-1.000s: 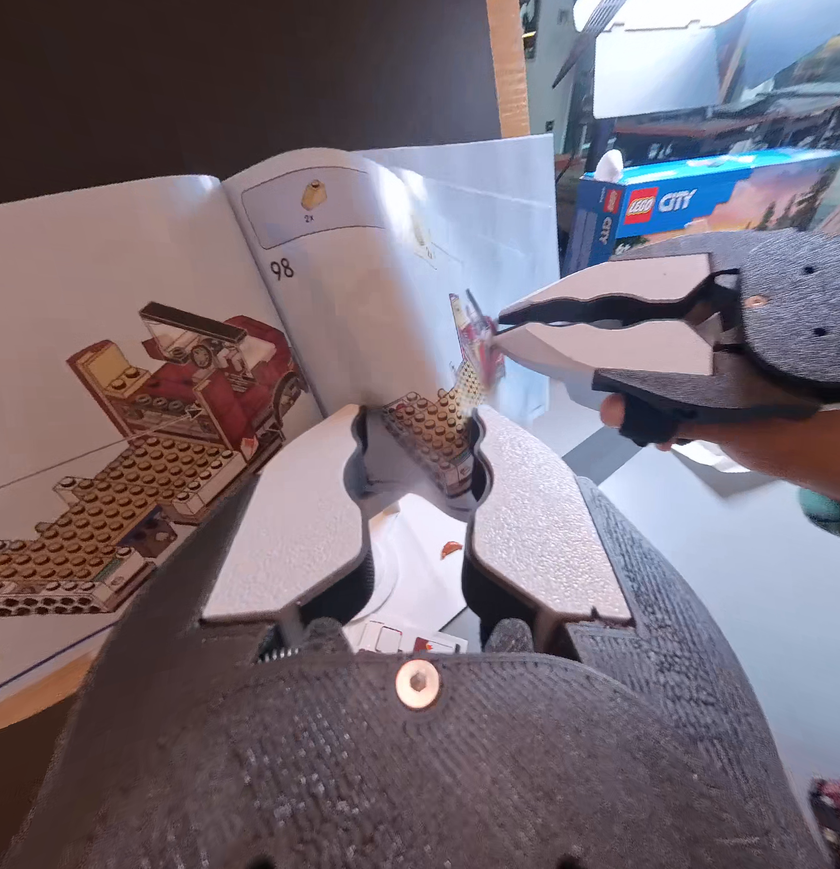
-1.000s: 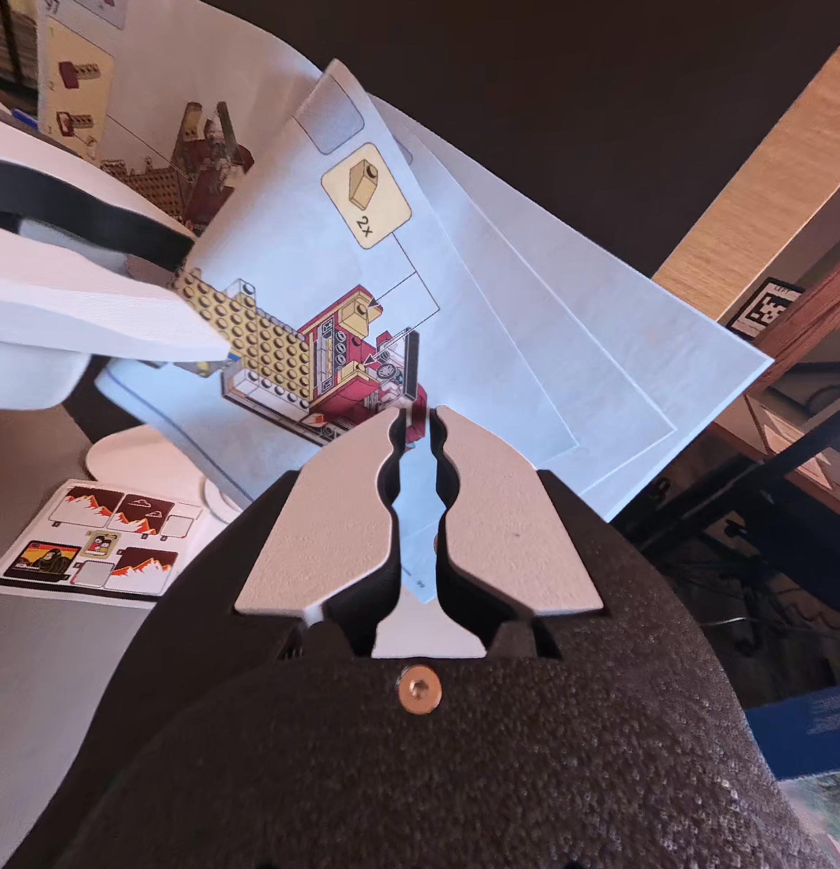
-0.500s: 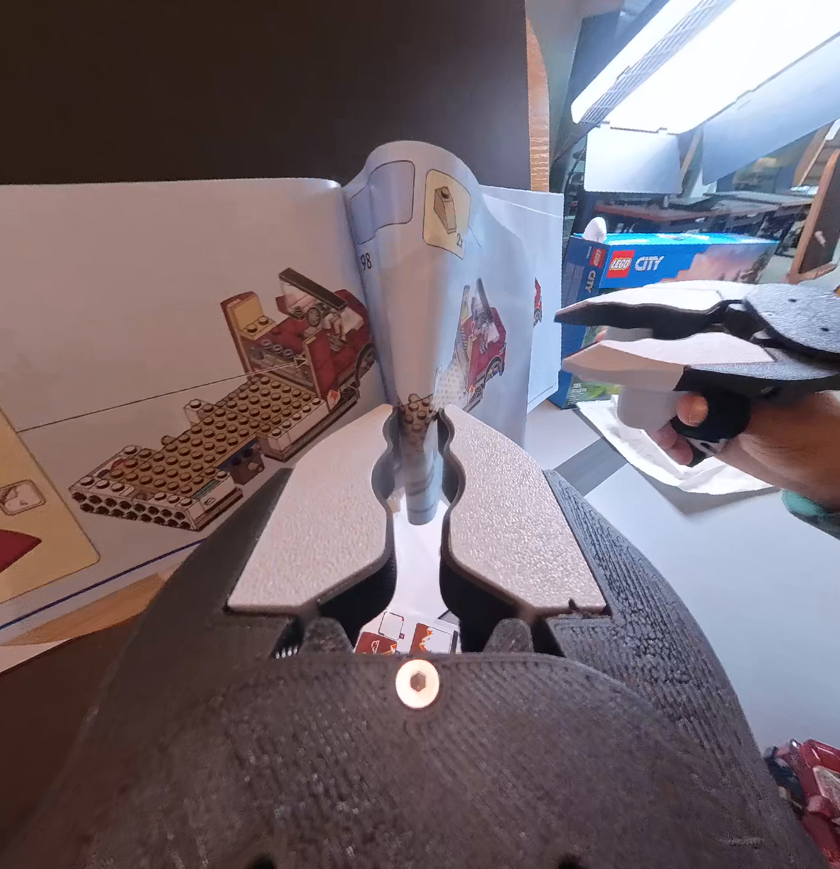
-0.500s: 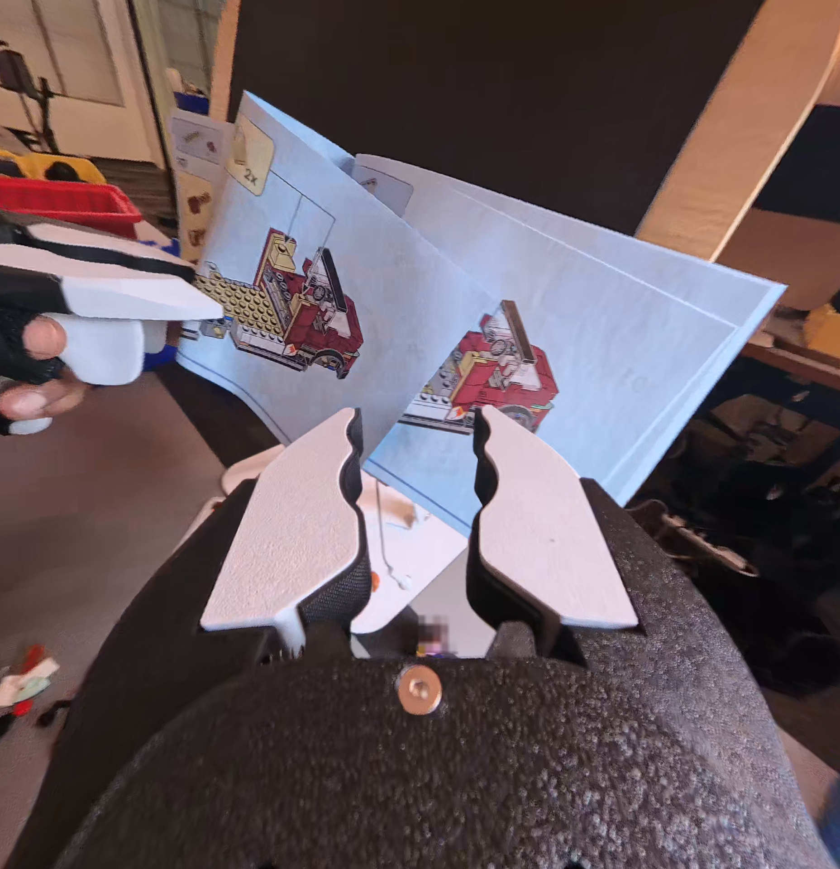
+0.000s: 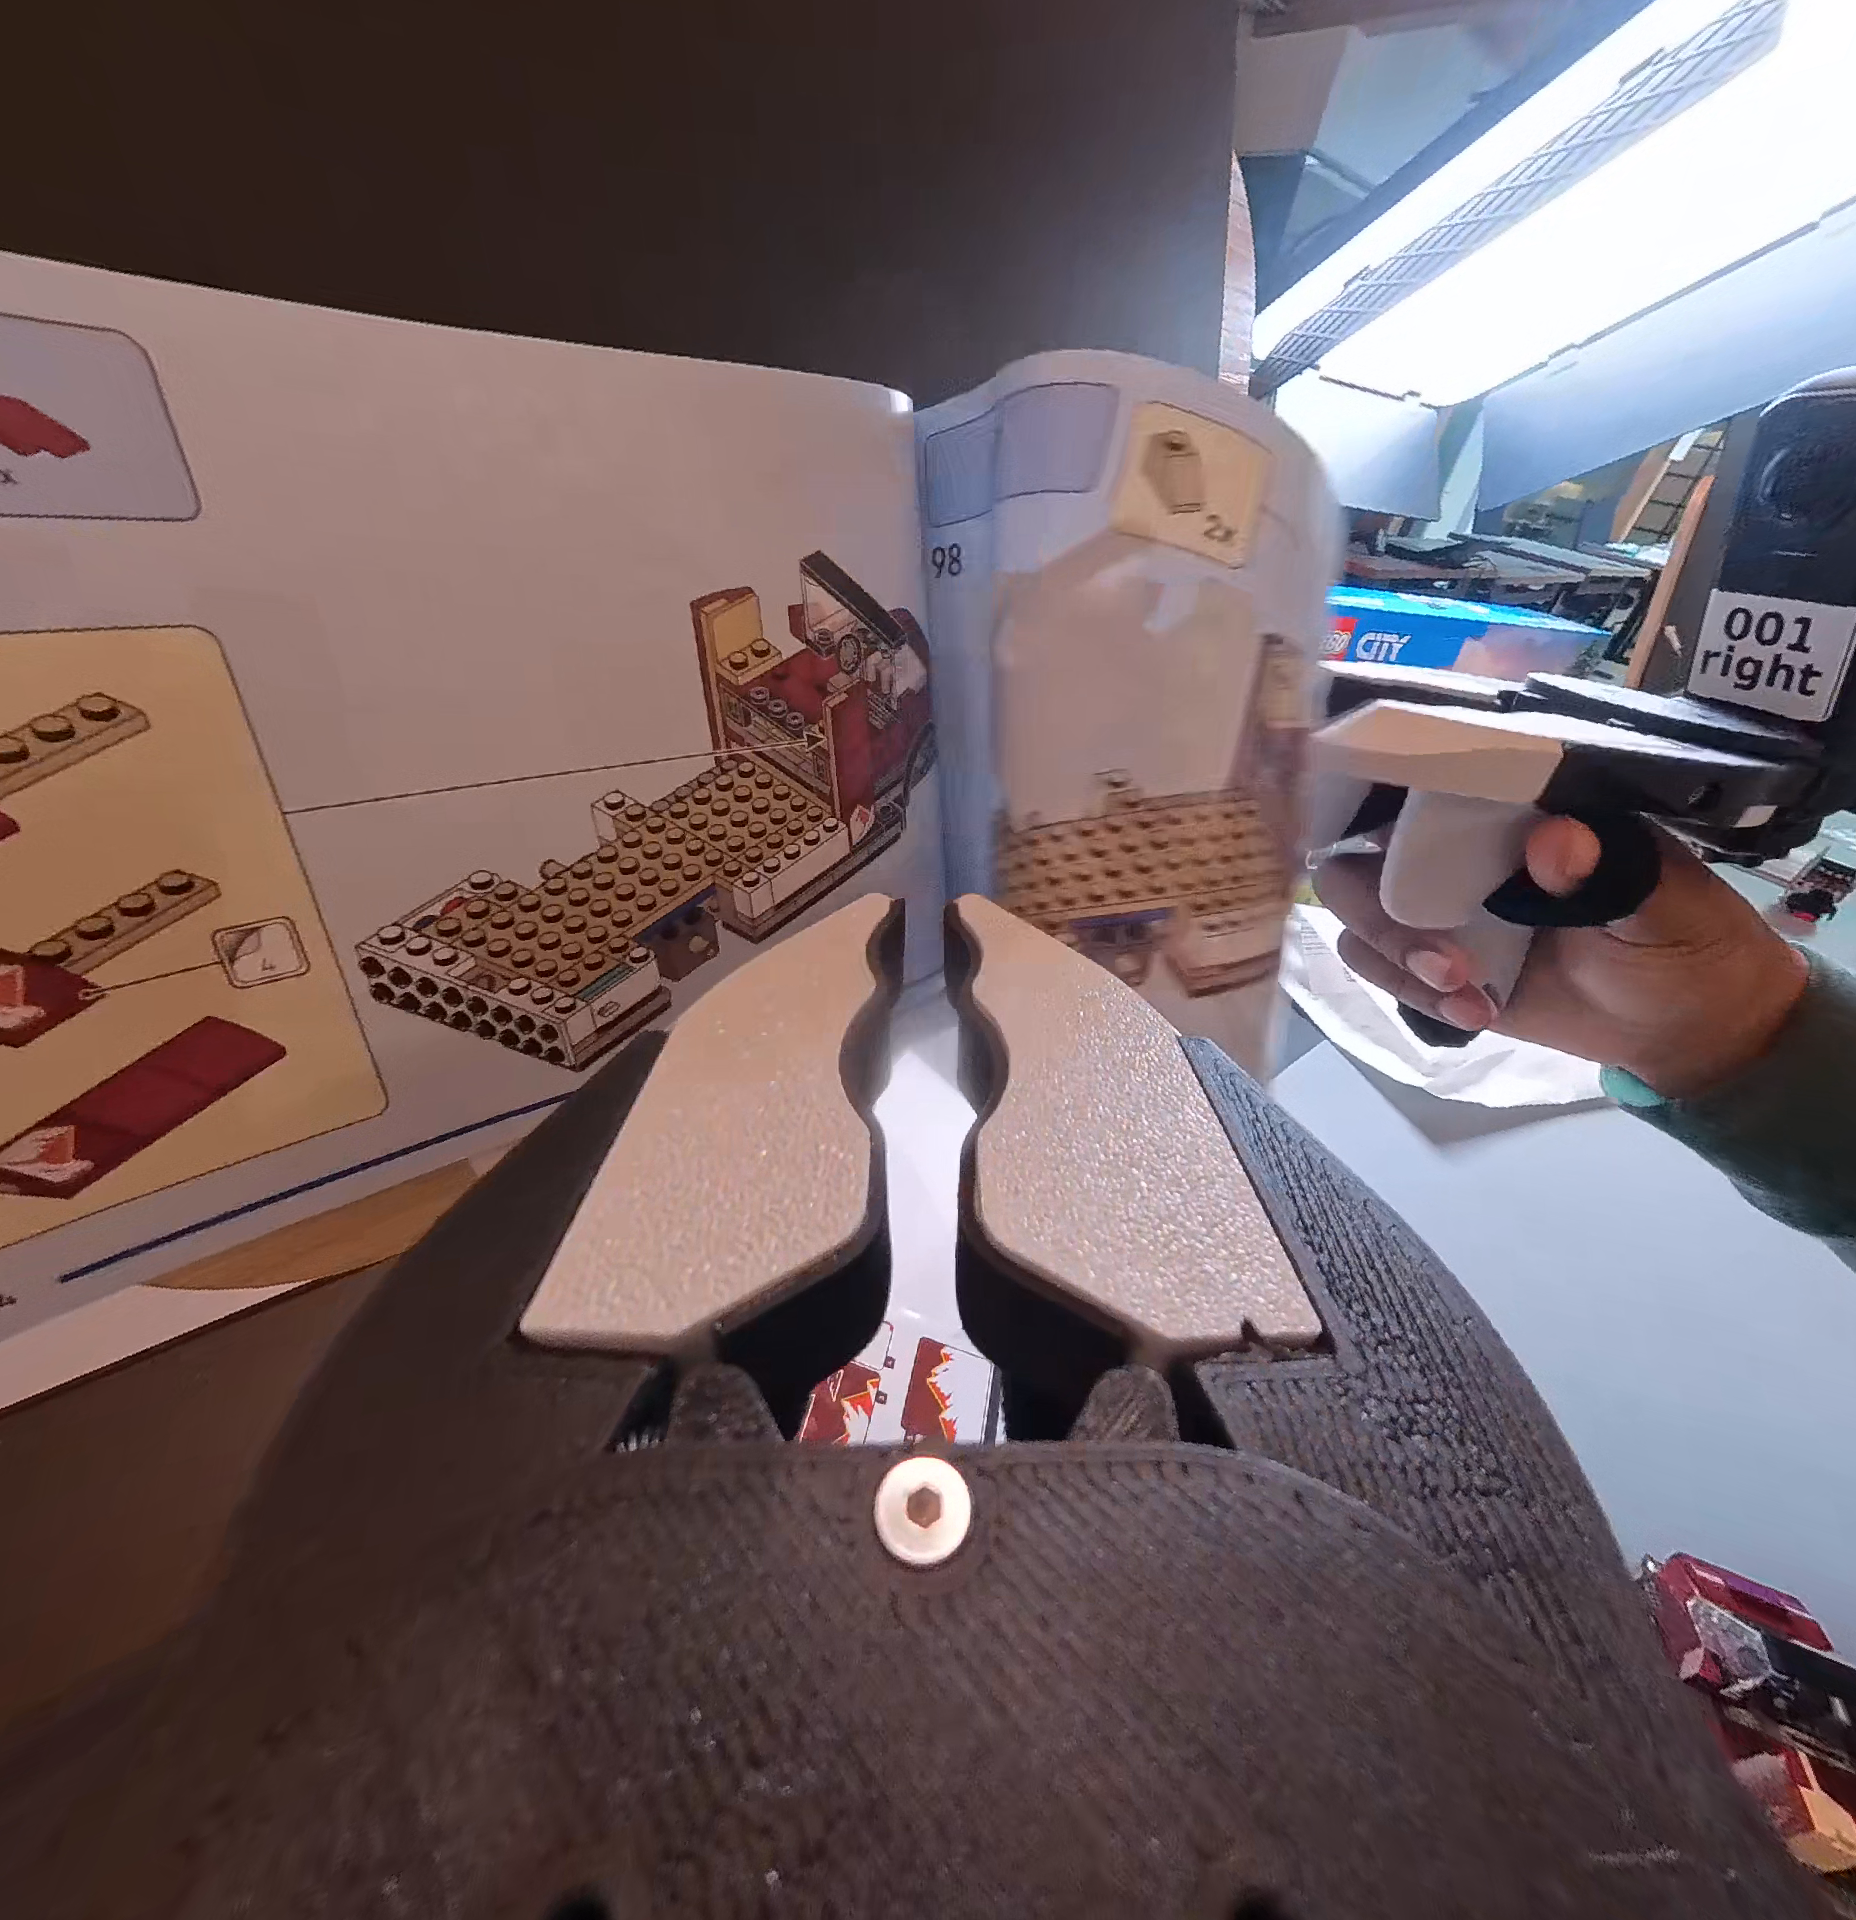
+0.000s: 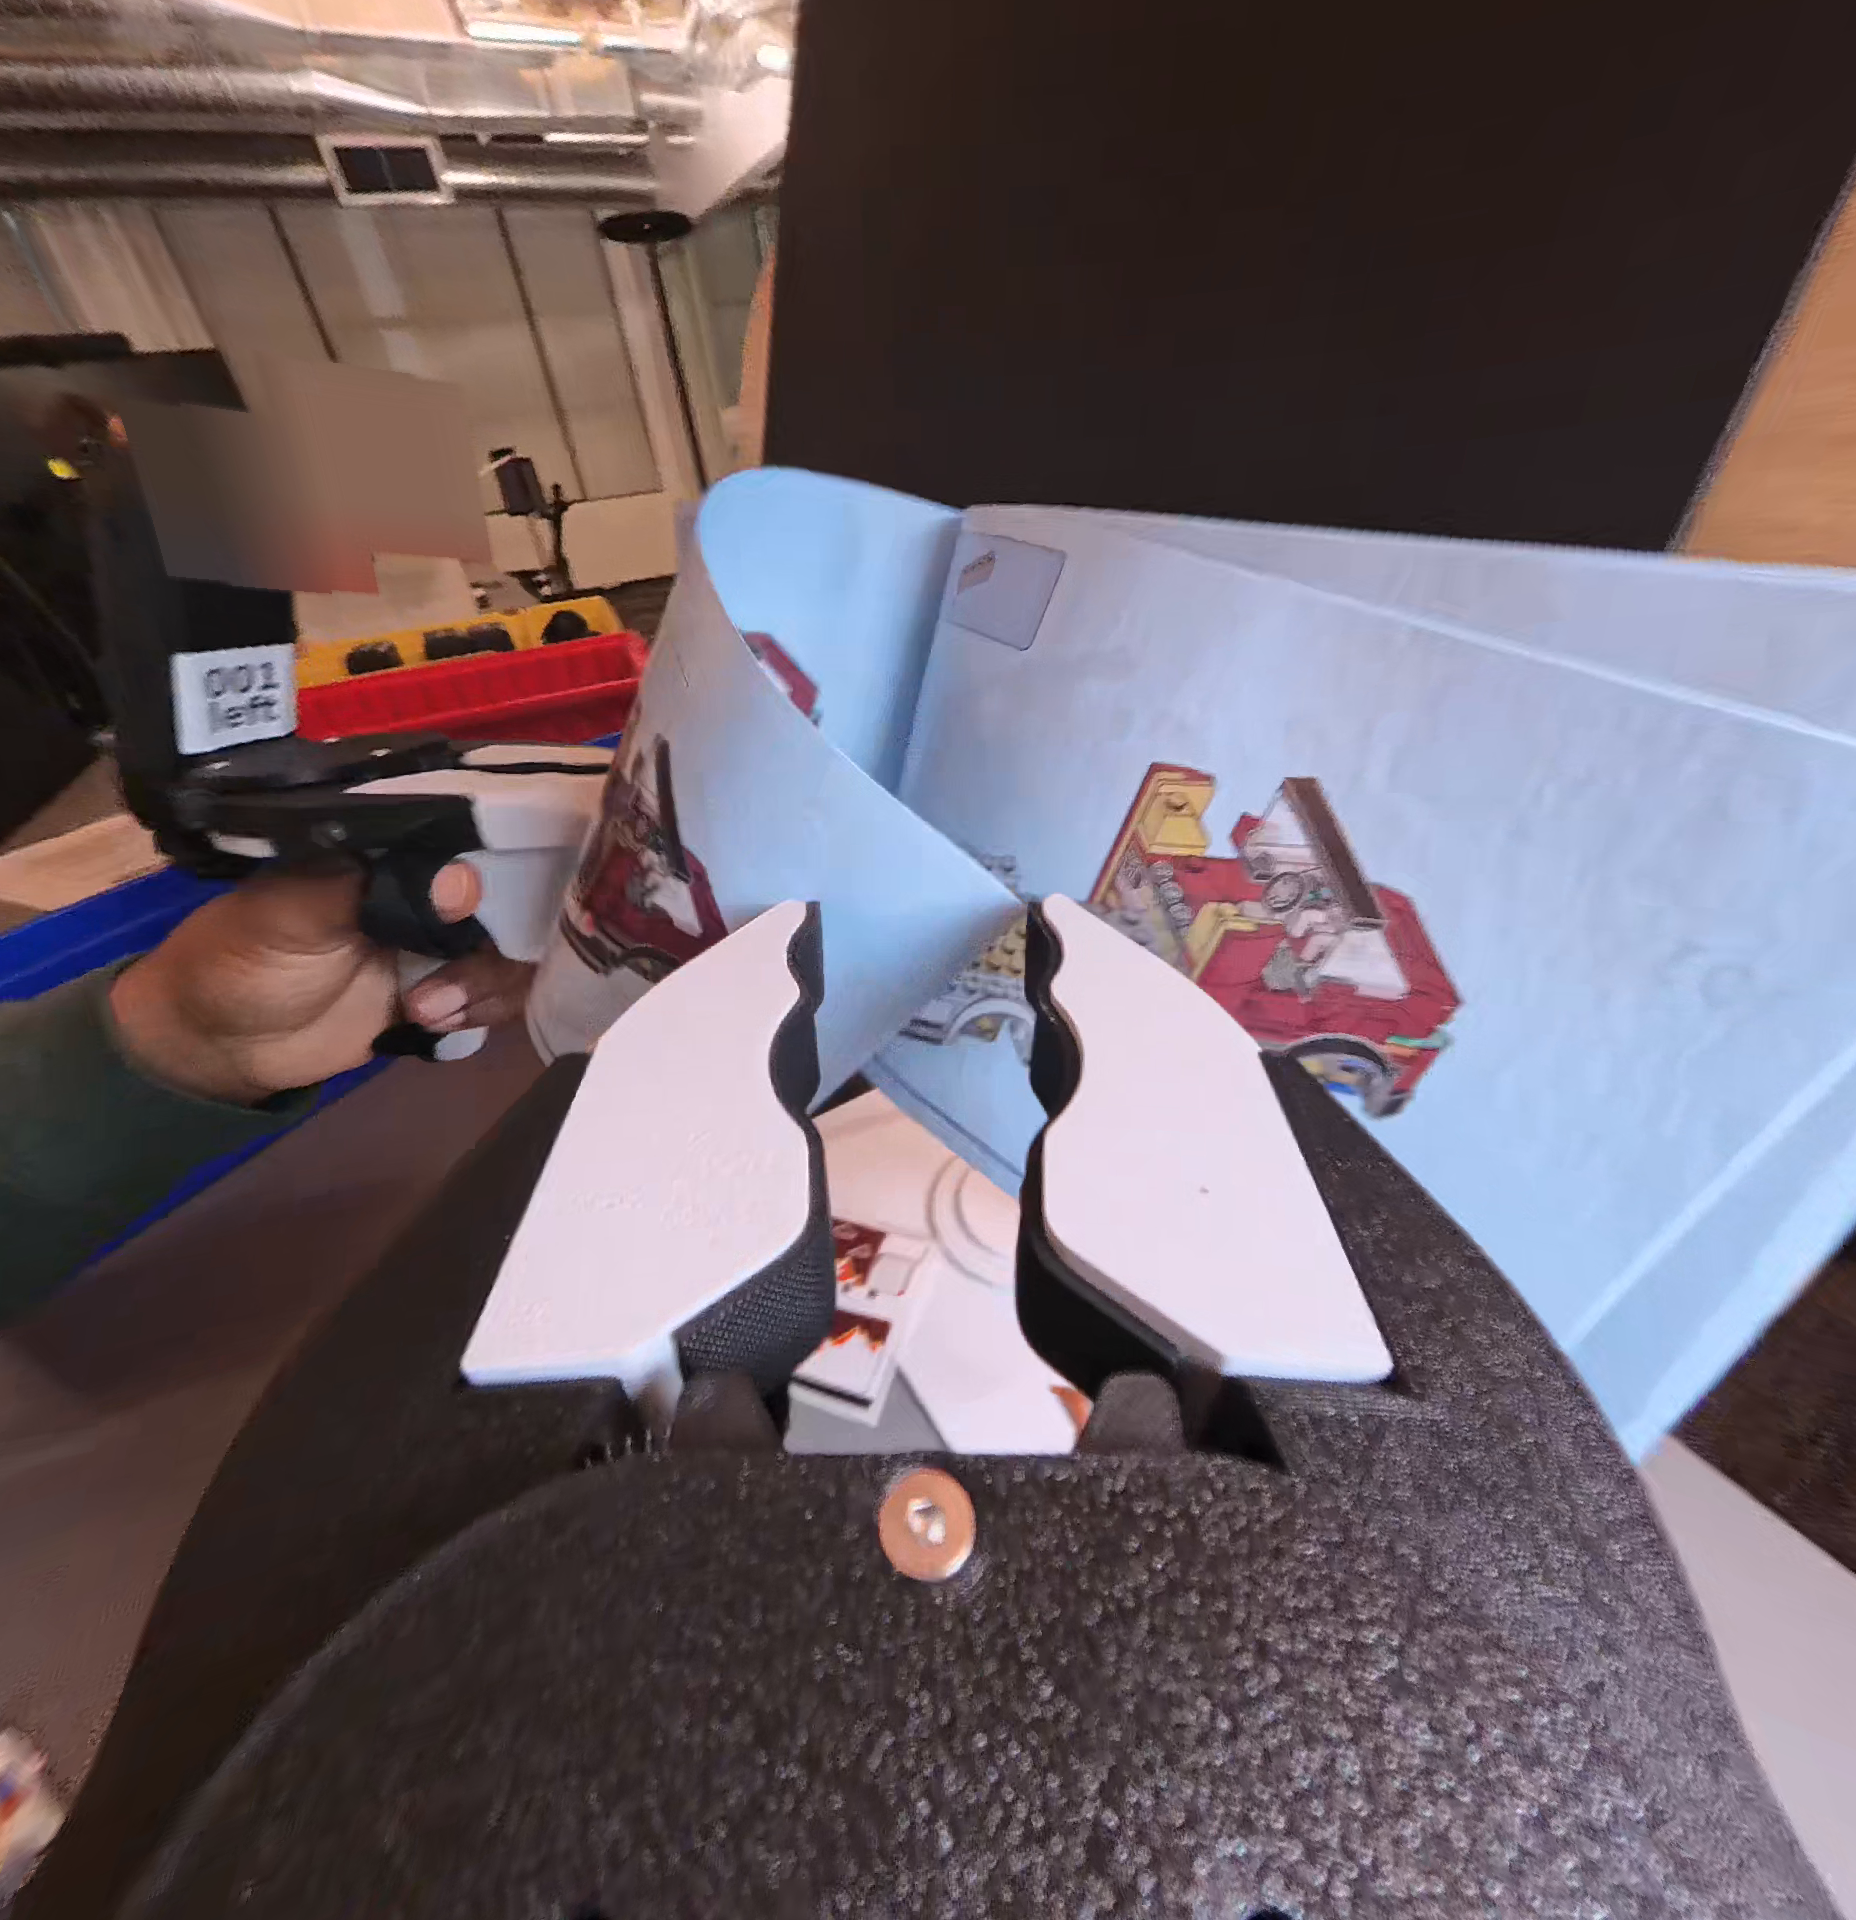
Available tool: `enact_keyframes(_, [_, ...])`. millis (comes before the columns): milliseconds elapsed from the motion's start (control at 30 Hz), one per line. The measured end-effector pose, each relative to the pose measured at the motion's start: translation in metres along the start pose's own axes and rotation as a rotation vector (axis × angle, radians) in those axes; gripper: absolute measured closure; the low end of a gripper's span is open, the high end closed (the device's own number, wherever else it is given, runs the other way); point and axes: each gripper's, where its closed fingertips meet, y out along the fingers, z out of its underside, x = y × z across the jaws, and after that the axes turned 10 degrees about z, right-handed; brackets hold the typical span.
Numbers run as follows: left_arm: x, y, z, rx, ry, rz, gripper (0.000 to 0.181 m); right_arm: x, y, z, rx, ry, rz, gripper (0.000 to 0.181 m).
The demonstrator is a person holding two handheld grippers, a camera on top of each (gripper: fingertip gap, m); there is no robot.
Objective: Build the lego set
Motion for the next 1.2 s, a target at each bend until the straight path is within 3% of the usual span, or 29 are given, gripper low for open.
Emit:
enact_keyframes(67, [0.000,0.000,0.000,0.004,-0.002,0.000,0.175,0.016,-0.002,0.009,0.048,0.036,-0.117,0.150])
enact_keyframes(167, [-0.002,-0.002,-0.004,-0.006,0.019,-0.017,0.169,0.029,-0.004,0.013,0.056,0.050,-0.172,0.165])
enact_keyframes(333, [-0.042,-0.013,-0.029,-0.079,0.081,0.093,0.152,0.044,-0.010,0.007,0.035,0.085,-0.243,0.172])
enact_keyframes(500, [-0.068,0.000,-0.010,0.102,0.162,0.160,0.125,0.058,-0.010,0.003,0.019,0.123,-0.306,0.175])
enact_keyframes(567, [-0.062,0.006,0.002,0.164,0.225,0.112,0.135,0.062,-0.010,0.001,0.012,0.131,-0.319,0.176])
enact_keyframes(733, [-0.057,0.011,0.012,0.200,0.273,0.081,0.181,0.070,-0.012,0.000,0.011,0.134,-0.346,0.177])
enact_keyframes(867, [-0.055,0.009,0.010,0.185,0.269,0.057,0.181,0.066,-0.014,0.001,0.008,0.120,-0.328,0.181])
enact_keyframes(1033, [-0.082,0.008,0.011,0.180,0.310,0.129,0.139,0.082,-0.027,0.000,-0.001,0.116,-0.412,0.181])
enact_keyframes(1200, [-0.112,0.015,0.011,0.176,0.343,0.233,0.132,0.103,-0.033,-0.008,0.001,0.132,-0.501,0.181])
